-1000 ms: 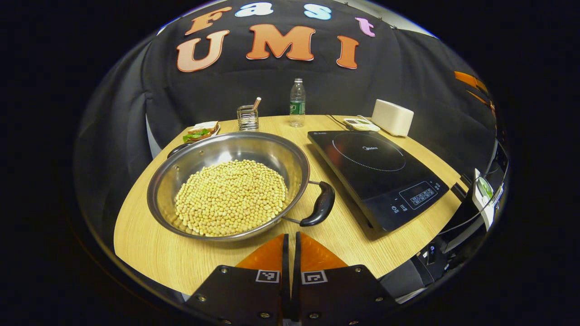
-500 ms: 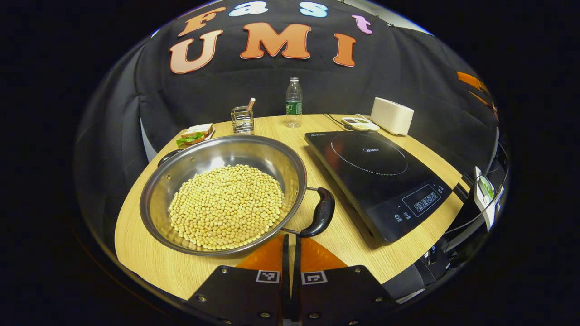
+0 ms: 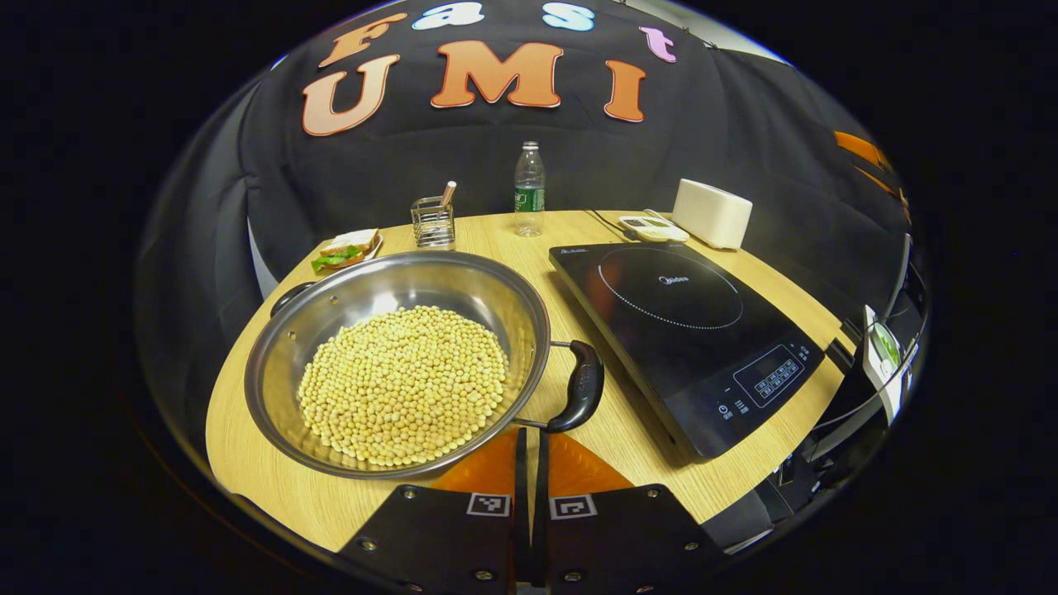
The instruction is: First push the handle of the pot to place it horizontally, then grasp the pot with both hands and set it on the induction cooktop.
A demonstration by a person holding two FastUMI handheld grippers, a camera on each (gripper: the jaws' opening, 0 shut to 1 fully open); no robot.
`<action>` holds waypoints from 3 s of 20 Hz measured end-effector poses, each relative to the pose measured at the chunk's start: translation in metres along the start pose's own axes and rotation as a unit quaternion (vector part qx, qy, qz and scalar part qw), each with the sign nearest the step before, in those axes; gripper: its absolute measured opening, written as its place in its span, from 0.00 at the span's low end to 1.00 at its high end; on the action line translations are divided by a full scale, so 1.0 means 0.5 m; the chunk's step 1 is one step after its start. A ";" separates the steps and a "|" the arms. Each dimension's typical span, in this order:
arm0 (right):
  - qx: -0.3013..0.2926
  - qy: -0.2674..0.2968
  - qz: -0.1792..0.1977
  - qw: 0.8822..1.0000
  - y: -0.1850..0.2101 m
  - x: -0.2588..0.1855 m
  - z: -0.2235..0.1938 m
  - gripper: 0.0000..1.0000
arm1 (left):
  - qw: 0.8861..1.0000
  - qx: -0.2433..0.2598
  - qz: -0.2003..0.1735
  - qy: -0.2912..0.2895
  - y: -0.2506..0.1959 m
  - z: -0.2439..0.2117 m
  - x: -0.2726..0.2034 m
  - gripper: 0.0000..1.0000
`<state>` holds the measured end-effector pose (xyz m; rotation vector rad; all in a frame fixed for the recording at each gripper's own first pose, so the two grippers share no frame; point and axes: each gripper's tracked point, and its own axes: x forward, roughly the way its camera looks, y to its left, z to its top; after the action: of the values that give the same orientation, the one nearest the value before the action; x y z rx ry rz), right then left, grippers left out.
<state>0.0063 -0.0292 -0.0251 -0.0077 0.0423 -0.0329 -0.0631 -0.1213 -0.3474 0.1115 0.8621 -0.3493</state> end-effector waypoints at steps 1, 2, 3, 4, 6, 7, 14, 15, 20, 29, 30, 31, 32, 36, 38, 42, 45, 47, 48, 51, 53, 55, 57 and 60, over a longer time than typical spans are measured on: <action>-0.001 0.000 0.001 1.000 0.003 0.001 -0.001 0.95 | 1.000 -0.001 -0.002 0.000 -0.003 0.003 0.002 0.02; -0.001 0.001 0.001 1.000 0.002 0.001 -0.001 0.95 | 1.000 -0.001 -0.004 -0.001 -0.004 0.005 0.006 0.02; -0.001 0.000 0.000 1.000 0.002 0.002 -0.002 0.95 | 1.000 -0.002 -0.006 -0.001 -0.006 0.008 0.009 0.02; 0.000 0.000 -0.001 1.000 -0.001 0.003 0.000 0.95 | 1.000 -0.003 -0.008 -0.001 -0.007 0.008 0.011 0.02; 0.002 -0.001 -0.004 1.000 -0.006 0.006 0.000 0.95 | 1.000 -0.007 -0.012 -0.001 -0.010 0.014 0.018 0.02; 0.004 -0.001 -0.005 1.000 -0.009 0.005 0.000 0.95 | 1.000 -0.009 -0.014 -0.001 -0.013 0.015 0.022 0.03; 0.003 0.002 -0.011 1.000 -0.023 0.010 -0.010 0.95 | 1.000 -0.011 -0.027 -0.002 -0.029 0.037 0.051 0.02; 0.003 0.003 -0.012 1.000 -0.025 0.013 -0.011 0.95 | 0.999 -0.012 -0.029 -0.002 -0.032 0.043 0.057 0.02; 0.005 0.005 -0.017 1.000 -0.035 0.017 -0.016 0.95 | 0.999 -0.013 -0.037 -0.003 -0.042 0.061 0.077 0.02; 0.007 0.007 -0.022 1.000 -0.046 0.023 -0.020 0.95 | 0.999 -0.010 -0.047 0.000 -0.051 0.092 0.117 0.02; 0.007 0.008 -0.022 1.000 -0.046 0.023 -0.021 0.95 | 0.999 -0.010 -0.048 0.000 -0.051 0.094 0.121 0.02; 0.007 0.009 -0.023 1.000 -0.048 0.023 -0.022 0.95 | 0.999 -0.010 -0.049 0.001 -0.052 0.097 0.124 0.02; 0.006 0.010 -0.024 1.000 -0.047 0.025 -0.026 0.95 | 0.999 -0.011 -0.051 0.001 -0.052 0.100 0.129 0.02; 0.008 0.014 -0.026 1.000 -0.054 0.031 -0.033 0.95 | 0.998 -0.017 -0.056 0.004 -0.054 0.111 0.148 0.02; 0.011 0.016 -0.027 0.999 -0.054 0.032 -0.033 0.95 | 0.998 -0.019 -0.057 0.004 -0.054 0.117 0.156 0.02; 0.010 0.019 -0.029 0.999 -0.050 0.037 -0.038 0.95 | 0.998 -0.017 -0.059 0.004 -0.058 0.128 0.179 0.02; 0.010 0.020 -0.028 0.999 -0.048 0.035 -0.039 0.95 | 0.998 -0.013 -0.056 0.005 -0.057 0.134 0.193 0.02; 0.010 0.022 -0.028 0.999 -0.041 0.037 -0.041 0.95 | 0.998 -0.015 -0.057 0.004 -0.060 0.138 0.198 0.02; 0.010 0.022 -0.028 0.999 -0.039 0.037 -0.041 0.95 | 0.998 -0.016 -0.058 0.004 -0.061 0.138 0.198 0.02; 0.011 0.026 -0.024 0.999 -0.024 0.037 -0.044 0.95 | 0.998 -0.016 -0.055 0.001 -0.055 0.140 0.193 0.02; 0.008 0.029 -0.019 0.999 -0.008 0.037 -0.046 0.95 | 0.998 -0.021 -0.061 -0.013 -0.058 0.149 0.173 0.02; 0.005 0.032 -0.014 0.999 0.014 0.037 -0.046 0.95 | 0.998 -0.021 -0.057 -0.035 -0.042 0.168 0.142 0.02; 0.004 0.033 -0.004 0.999 0.046 0.038 -0.044 0.95 | 0.996 -0.025 -0.053 -0.066 -0.023 0.201 0.096 0.02; -0.003 0.036 0.015 0.999 0.108 0.037 -0.045 1.00 | 0.993 -0.030 -0.034 -0.108 0.041 0.235 0.023 0.02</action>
<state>0.0258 0.0241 -0.0488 -0.0122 0.1137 -0.0030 0.0361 -0.1329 -0.2809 -0.0121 0.6617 -0.3911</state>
